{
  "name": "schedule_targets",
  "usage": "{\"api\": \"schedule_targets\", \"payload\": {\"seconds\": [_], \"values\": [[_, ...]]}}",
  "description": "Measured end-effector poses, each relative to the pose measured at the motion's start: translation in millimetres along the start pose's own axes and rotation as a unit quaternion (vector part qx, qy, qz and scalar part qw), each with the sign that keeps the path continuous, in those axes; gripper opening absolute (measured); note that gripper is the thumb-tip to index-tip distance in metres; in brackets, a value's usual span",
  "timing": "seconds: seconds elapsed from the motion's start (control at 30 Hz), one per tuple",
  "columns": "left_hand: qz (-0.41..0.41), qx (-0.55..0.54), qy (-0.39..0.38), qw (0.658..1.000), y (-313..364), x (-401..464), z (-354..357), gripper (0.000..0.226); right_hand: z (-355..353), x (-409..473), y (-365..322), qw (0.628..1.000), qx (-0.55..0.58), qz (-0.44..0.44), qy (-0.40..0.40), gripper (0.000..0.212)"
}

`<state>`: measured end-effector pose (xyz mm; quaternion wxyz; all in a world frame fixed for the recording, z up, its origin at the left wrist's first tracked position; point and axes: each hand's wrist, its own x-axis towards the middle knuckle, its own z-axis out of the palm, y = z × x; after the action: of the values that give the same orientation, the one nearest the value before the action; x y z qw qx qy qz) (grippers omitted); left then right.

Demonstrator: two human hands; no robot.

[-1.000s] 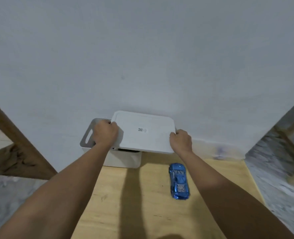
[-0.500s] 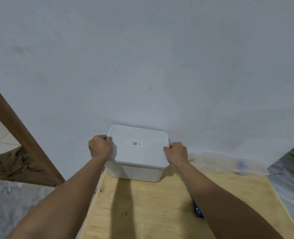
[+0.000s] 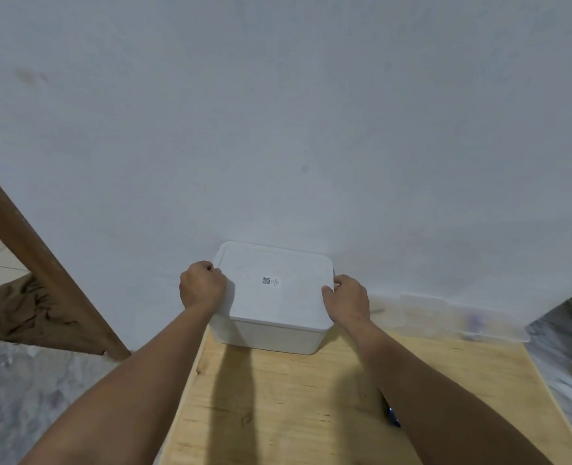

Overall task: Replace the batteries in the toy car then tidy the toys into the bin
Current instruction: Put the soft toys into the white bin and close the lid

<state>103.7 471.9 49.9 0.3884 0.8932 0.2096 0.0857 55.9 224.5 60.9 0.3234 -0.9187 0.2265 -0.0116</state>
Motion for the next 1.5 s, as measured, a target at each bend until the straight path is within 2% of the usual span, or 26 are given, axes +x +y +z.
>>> {"api": "schedule_targets", "payload": {"seconds": [0.07,0.2,0.3,0.37,0.5,0.83,1.4,1.5], "values": [[0.042,0.054,-0.002,0.998,4.3,-2.5,1.4,0.013,1.7,-3.7,-4.9,0.998,-0.047,-0.037,0.010,0.044],[0.225,0.195,-0.051,0.953,9.7,1.0,10.4,0.049,13.1,-6.0,-17.2,0.980,-0.123,-0.153,0.015,0.057],[0.282,0.258,-0.145,0.913,11.8,4.7,15.6,0.065,24.9,-2.4,-21.8,0.965,-0.177,-0.194,-0.019,0.066],[0.301,0.272,-0.176,0.897,9.3,3.5,17.7,0.070,29.7,0.1,-21.2,0.955,-0.214,-0.200,-0.035,0.072],[0.308,0.305,-0.189,0.881,3.6,2.6,21.5,0.073,33.0,3.6,-16.5,0.947,-0.248,-0.199,-0.043,0.076],[0.315,0.311,-0.158,0.883,-1.3,-3.6,27.0,0.073,39.0,3.6,-9.1,0.943,-0.255,-0.213,-0.020,0.079],[0.300,0.322,-0.178,0.880,2.6,0.5,27.3,0.069,39.7,11.8,-8.8,0.951,-0.242,-0.191,-0.038,0.084],[0.300,0.320,-0.175,0.882,3.3,-0.8,27.3,0.069,40.6,10.3,-8.2,0.957,-0.226,-0.182,-0.017,0.086]]}}
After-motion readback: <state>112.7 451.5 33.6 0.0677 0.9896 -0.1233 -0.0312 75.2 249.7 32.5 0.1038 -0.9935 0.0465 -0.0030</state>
